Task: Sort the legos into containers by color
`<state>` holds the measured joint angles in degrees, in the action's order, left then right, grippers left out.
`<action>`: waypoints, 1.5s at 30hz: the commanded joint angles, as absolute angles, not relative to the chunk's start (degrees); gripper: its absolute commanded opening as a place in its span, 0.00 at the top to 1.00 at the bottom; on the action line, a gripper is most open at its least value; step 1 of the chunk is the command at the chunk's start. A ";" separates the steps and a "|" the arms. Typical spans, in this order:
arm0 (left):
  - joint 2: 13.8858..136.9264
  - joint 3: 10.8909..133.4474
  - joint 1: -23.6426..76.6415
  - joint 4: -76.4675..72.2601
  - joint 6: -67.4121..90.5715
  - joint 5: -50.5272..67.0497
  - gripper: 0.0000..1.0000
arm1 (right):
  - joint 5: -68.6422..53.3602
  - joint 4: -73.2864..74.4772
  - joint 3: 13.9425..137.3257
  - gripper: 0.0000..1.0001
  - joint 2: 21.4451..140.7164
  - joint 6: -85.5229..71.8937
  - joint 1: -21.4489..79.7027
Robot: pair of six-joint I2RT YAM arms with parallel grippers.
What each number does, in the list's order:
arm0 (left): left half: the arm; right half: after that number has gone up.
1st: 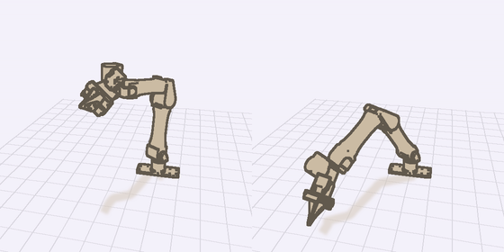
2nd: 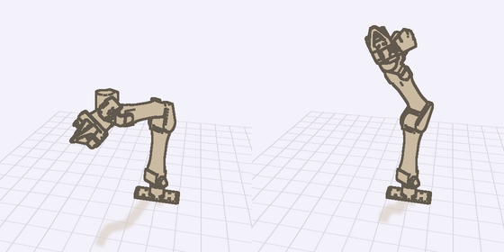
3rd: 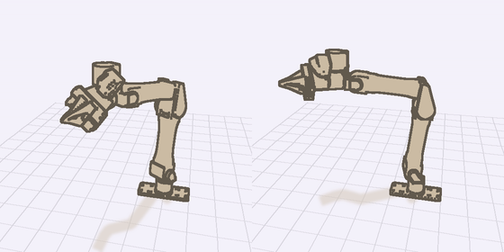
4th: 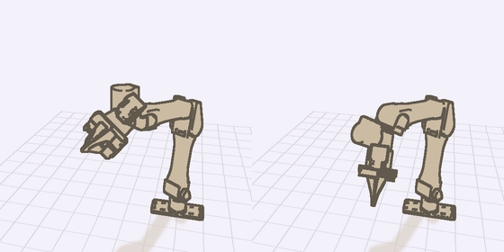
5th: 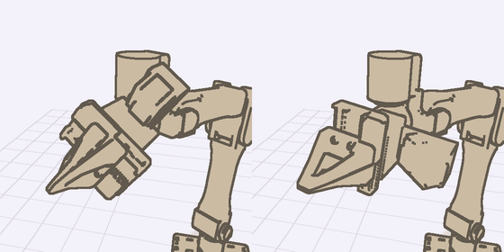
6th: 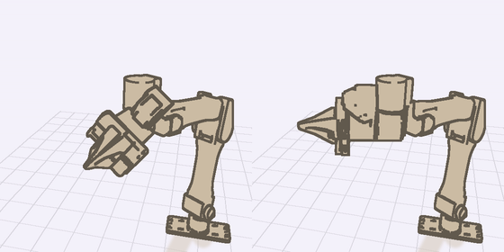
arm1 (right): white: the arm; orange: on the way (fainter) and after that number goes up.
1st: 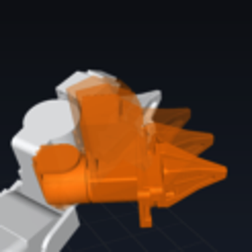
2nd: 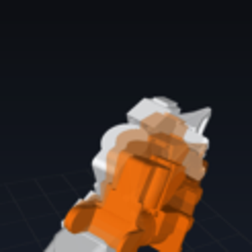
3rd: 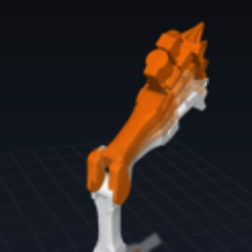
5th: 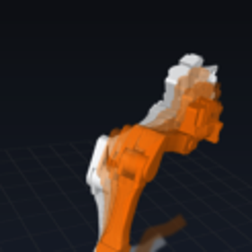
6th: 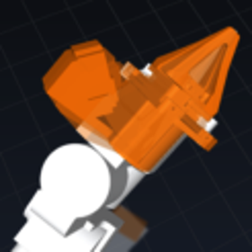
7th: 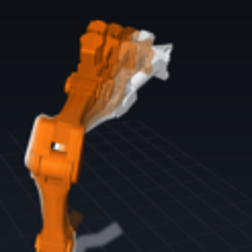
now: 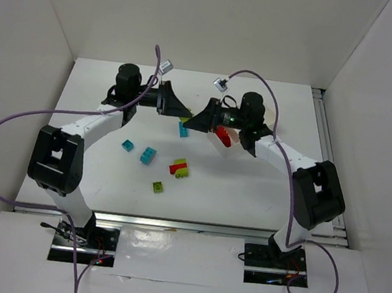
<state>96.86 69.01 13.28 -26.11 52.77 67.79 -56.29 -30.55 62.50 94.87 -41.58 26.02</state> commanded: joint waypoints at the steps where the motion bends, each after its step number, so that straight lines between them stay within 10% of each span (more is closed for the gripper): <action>1: 94.31 72.15 13.36 -20.69 46.17 67.85 0.84 | -56.95 -34.45 61.62 0.86 94.83 -42.28 26.54; 6: 93.78 77.07 13.36 -6.69 36.31 66.45 0.25 | -56.34 -28.40 61.08 0.91 93.08 -38.33 26.54; 45: 96.50 67.85 11.78 -27.69 48.96 73.13 0.28 | -58.01 -18.19 61.70 0.91 89.56 -31.20 24.17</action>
